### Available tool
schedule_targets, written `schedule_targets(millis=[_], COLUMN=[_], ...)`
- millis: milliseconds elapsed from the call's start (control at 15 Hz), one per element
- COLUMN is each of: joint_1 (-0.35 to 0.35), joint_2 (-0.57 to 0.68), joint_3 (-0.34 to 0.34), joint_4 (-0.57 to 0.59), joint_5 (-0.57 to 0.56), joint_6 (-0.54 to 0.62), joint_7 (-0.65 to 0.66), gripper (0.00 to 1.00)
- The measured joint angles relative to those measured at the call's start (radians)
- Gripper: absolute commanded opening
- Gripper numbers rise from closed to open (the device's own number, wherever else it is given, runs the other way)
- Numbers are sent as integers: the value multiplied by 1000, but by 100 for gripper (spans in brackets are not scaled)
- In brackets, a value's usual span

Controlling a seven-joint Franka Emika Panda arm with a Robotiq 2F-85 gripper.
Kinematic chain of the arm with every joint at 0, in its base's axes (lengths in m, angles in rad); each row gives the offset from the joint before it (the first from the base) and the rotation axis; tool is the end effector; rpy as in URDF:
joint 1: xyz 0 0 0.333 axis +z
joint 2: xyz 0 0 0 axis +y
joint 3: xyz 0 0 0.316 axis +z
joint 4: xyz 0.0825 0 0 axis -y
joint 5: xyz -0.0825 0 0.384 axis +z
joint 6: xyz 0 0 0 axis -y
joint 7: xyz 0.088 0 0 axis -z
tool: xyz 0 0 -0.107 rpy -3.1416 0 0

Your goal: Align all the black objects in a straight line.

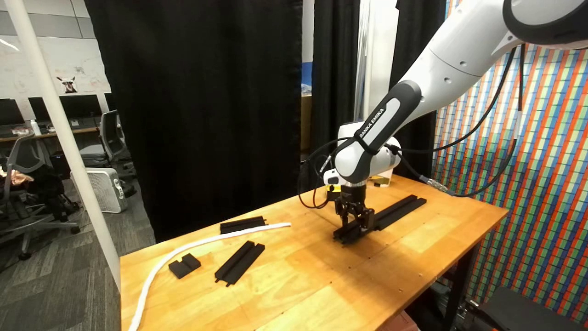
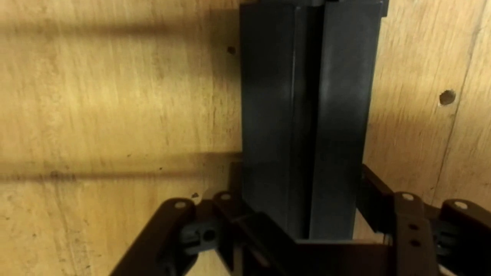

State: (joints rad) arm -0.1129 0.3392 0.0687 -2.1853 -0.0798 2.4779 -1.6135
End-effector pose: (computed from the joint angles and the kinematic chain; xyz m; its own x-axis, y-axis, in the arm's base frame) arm 0.5549 -0.0240 0.2276 -0.0596 0.9980 -0.0214 0.9972 0.0585 -0.0468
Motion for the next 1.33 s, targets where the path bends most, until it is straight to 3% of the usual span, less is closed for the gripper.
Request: schedule_targets(millis=[467, 1333], joint_1=[0, -19], joint_2=[18, 21], joint_3=[21, 21], joint_4=[4, 6], joint_5=[58, 63], joint_6=[-1, -1], joint_7=[-8, -11], gripper=[45, 45])
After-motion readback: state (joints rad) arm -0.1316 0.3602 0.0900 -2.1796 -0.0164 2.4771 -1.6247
